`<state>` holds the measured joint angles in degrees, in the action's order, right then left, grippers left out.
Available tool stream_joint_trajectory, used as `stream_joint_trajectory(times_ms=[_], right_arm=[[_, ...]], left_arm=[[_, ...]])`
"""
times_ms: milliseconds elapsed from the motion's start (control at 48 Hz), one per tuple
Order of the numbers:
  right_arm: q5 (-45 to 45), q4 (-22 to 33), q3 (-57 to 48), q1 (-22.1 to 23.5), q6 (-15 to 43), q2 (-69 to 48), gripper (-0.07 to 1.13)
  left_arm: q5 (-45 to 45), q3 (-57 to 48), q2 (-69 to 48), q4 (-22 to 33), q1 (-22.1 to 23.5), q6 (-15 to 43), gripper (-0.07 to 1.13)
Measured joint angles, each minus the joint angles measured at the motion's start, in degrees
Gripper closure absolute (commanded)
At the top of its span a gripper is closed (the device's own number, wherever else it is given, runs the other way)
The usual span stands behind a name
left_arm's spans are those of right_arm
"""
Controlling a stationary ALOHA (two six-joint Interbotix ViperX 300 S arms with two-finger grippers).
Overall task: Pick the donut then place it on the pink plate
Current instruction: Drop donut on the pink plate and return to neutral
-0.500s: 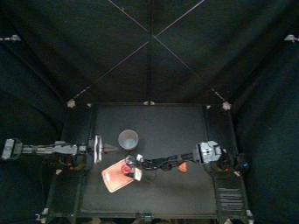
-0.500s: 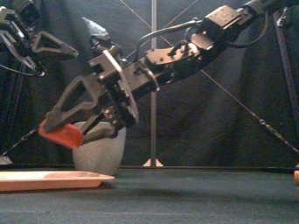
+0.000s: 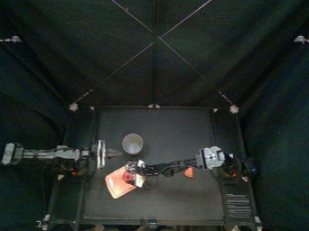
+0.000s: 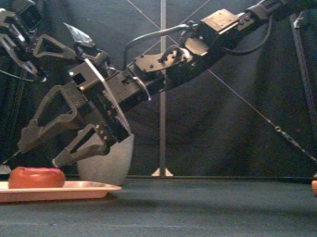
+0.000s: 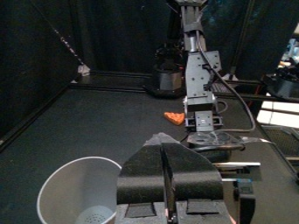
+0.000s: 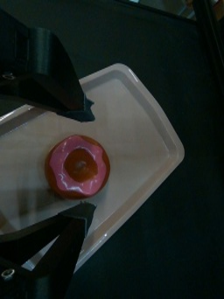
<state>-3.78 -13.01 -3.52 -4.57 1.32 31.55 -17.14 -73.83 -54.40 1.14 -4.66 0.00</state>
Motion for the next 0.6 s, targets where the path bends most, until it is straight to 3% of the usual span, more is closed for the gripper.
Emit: stream_joint_trajectory(times_ms=[333,604], right_arm=[[-0.97,0.97,-9.05,0.35,0.00,-8.26,0.00],[-9.84,0.97,-23.55,3.16,-0.09,-20.21,0.00]], left_arm=[[0.00,-0.62,0.09,0.35,0.00,-0.18,1.04],[0.00,-0.70,0.00,0.44,0.00,-0.18,1.04]])
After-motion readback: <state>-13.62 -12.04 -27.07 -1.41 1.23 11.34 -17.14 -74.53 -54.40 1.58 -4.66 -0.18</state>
